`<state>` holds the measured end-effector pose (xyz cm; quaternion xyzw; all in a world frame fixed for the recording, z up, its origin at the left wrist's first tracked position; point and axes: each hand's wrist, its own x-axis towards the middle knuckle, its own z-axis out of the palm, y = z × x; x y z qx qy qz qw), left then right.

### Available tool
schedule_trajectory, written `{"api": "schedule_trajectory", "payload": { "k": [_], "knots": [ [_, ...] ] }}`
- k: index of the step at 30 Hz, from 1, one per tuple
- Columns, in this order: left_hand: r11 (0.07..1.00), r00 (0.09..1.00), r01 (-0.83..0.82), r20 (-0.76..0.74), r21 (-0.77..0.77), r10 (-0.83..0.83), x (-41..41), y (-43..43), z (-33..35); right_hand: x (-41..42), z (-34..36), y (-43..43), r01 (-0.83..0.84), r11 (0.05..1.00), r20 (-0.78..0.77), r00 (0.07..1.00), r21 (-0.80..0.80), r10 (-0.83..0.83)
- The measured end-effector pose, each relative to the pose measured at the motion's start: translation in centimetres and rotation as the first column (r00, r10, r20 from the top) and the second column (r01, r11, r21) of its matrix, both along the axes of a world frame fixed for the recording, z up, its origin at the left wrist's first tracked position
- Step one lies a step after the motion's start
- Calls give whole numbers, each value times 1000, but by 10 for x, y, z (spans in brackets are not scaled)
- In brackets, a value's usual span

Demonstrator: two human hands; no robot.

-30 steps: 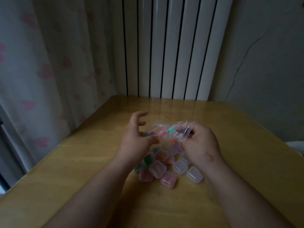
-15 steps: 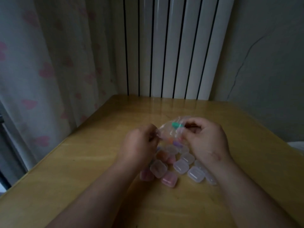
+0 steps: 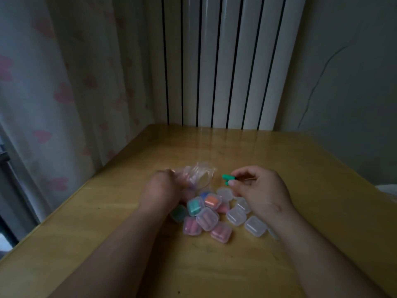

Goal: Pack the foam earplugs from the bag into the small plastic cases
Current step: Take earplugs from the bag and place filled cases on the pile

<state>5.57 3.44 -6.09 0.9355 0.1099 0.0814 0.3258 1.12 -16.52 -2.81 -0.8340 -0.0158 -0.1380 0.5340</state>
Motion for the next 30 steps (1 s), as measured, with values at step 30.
{"api": "schedule_trajectory", "payload": {
  "k": [30],
  "knots": [
    [588,905,425,347,-689,-247,-46,-53,21,-10,10,0,-187,971,-87,976,150,201]
  ]
}}
